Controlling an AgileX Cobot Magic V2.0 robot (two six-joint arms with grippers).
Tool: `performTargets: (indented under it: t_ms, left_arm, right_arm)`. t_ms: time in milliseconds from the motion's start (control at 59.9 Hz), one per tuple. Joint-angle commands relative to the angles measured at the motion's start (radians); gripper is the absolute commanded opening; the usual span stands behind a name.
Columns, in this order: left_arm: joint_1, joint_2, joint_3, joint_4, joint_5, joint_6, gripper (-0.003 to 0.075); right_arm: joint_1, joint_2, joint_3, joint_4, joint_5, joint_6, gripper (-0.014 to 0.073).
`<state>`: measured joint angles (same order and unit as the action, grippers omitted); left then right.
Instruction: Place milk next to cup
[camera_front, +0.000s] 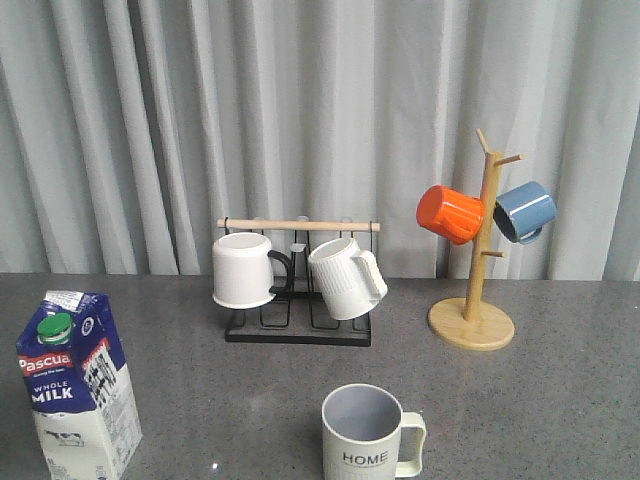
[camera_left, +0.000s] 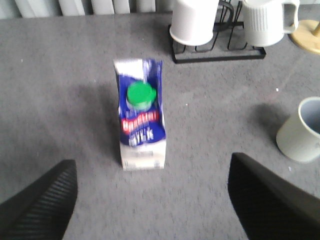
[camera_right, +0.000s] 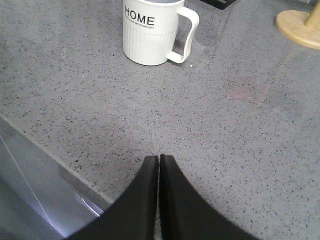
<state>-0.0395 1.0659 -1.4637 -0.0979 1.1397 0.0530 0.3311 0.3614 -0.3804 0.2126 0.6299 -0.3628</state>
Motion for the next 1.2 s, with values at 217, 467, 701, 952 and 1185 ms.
performTargets:
  t_ms: [217,467,701,952,1185]
  left_arm:
    - [-0.003,0.275,-0.321,-0.005,0.020,0.000,0.0594]
    - [-0.003,0.409,-0.368,-0.005,0.028,-0.008,0.0594]
    - [-0.003,0.487,-0.368,-0.002,0.028,-0.016,0.0594]
    - [-0.003,0.550,-0.368,0.002,0.040,-0.018,0.0594]
    - [-0.003,0.620,-0.368,0.002,0.088,-0.018,0.0594]
  right_arm:
    - [-0.001,0.007,-0.025,0.000,-0.054,0.013,-0.0005]
    - [-0.001,0.007,-0.025,0.000,-0.052,0.014,-0.0005]
    - [-0.001,0.007,-0.025,0.000,-0.046,0.014,-0.0005]
    - [-0.001,0.007,-0.025,0.000,-0.043,0.014,-0.0005]
    - [-0.001,0.007,-0.014,0.000,-0.049,0.014,-0.0005]
